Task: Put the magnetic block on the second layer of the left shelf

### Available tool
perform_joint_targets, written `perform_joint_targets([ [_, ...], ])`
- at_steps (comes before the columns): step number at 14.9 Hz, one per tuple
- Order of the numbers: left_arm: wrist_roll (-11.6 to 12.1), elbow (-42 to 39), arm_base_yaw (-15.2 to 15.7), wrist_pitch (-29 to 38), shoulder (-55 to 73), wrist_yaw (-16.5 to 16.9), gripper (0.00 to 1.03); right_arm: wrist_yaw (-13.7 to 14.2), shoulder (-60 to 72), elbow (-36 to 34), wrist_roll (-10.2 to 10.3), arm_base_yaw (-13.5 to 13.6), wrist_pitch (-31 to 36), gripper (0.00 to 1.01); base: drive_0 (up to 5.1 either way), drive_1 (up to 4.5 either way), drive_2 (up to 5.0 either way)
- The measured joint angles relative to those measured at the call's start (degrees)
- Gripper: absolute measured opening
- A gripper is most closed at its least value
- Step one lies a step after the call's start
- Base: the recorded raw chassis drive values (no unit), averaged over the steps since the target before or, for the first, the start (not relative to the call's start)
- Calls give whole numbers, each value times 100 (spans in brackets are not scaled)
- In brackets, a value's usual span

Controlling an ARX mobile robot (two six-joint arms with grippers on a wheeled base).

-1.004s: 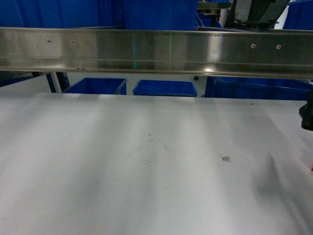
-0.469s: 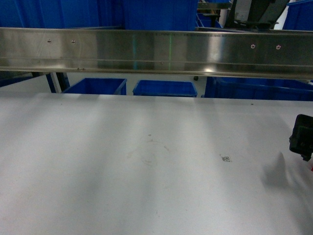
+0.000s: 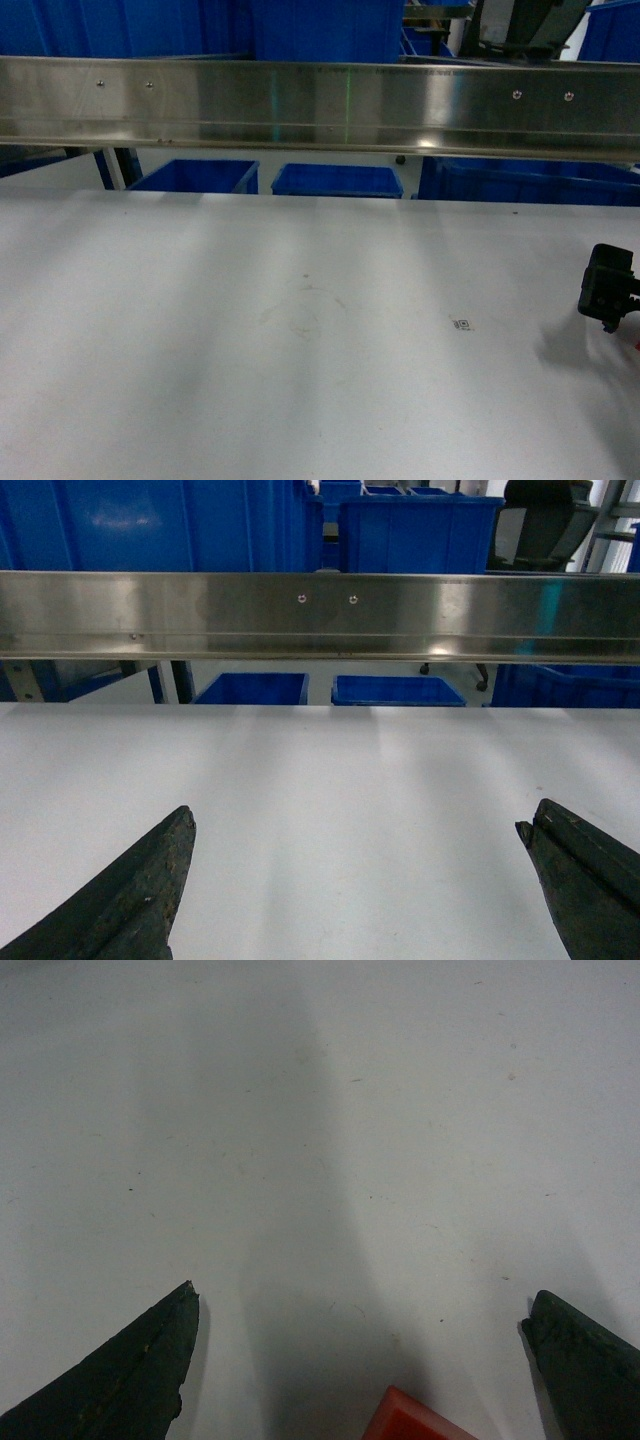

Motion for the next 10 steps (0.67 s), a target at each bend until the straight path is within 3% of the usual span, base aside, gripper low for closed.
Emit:
perform_joint_targets([
  [2,0,0,0,0,0,0,98,20,7,-9,-4,2,22,98,0,0,0],
  [3,0,0,0,0,0,0,98,52,13,-39,-24,2,70,91,0,0,0],
  [8,0,0,0,0,0,0,98,122,50,-166,-149,-39,256,39,0,0,0],
  [9,0,0,0,0,0,0,98,79,59,-186,-227,-33,348,31,0,0,0],
  [10,0,0,0,0,0,0,98,24,37,-190,-299,0,356,31,0,0,0],
])
